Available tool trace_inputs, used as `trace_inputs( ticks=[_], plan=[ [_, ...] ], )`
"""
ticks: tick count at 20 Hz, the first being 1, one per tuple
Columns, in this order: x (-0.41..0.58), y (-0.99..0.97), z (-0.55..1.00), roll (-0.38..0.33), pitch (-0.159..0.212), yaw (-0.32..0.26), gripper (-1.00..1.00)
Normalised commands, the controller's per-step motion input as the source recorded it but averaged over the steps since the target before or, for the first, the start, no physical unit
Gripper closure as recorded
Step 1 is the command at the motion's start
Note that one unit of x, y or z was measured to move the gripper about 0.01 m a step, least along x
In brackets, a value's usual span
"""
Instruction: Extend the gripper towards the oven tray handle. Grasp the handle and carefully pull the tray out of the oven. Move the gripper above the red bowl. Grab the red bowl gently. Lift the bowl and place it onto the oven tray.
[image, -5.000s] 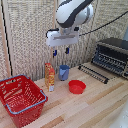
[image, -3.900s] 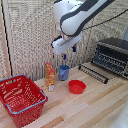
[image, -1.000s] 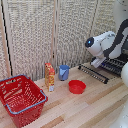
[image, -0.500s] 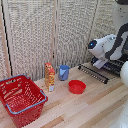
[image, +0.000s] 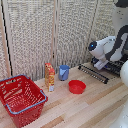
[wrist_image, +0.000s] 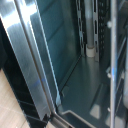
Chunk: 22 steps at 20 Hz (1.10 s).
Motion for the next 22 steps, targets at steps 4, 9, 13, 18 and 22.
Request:
trace_inputs(
  ticks=[4, 9, 13, 18, 22],
  plan=[
    [-0.14, -0.46, 0.06, 0.183, 0.012, 0.016, 1.0],
    [-0.059, -0.08, 0.0, 0.074, 0.001, -0.028, 1.0],
    [-0.009, 0.1, 0.0, 0.019, 0.001, -0.011, 1.0],
    [0.0, 0.43, -0.02, 0.106, -0.002, 0.0, 1.0],
    [0.011, 0.91, -0.11, 0.035, -0.005, 0.0, 1.0]
  ],
)
